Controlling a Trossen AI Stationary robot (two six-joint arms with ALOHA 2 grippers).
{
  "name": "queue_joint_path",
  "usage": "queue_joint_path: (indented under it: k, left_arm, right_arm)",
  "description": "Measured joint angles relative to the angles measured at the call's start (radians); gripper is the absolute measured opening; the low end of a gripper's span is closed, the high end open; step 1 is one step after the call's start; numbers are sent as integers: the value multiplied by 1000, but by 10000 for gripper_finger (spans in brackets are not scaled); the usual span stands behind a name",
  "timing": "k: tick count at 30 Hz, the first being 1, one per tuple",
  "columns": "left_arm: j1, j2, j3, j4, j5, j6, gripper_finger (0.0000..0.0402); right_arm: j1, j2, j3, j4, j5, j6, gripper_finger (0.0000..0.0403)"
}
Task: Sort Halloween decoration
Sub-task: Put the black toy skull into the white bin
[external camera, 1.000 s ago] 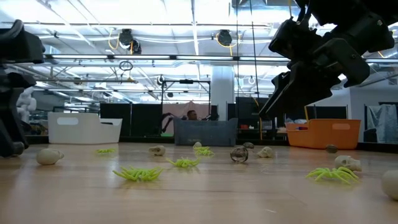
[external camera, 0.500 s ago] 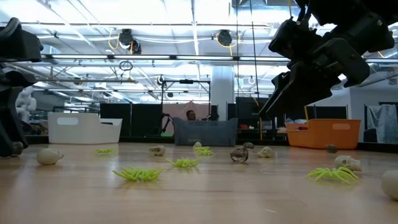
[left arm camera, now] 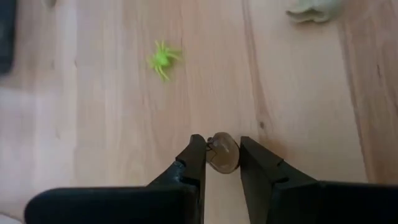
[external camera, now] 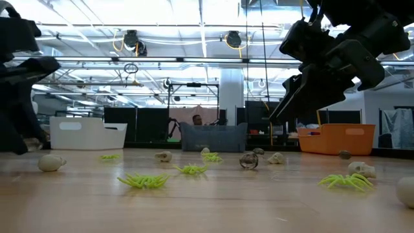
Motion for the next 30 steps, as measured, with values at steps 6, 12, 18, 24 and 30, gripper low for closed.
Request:
queue_joint_path:
  k: [6, 12, 18, 24, 30]
  left_arm:
    - [-1, -1, 1, 5, -34, 149, 63]
    - [-1, -1, 2, 8, -36, 275, 63]
    - [-1, -2, 2, 39, -43, 387, 63]
    - [-1, -2, 2, 66, -89, 424, 63]
    - [-1, -2, 2, 85, -126, 418, 63]
  right_arm:
    - [0, 0, 0, 0, 0, 0, 155]
    - [0, 0, 0, 0, 0, 0, 155]
    - [0, 0, 0, 0, 0, 0, 155]
    - [0, 0, 0, 0, 0, 0, 155]
    - [0, 0, 0, 0, 0, 0, 155]
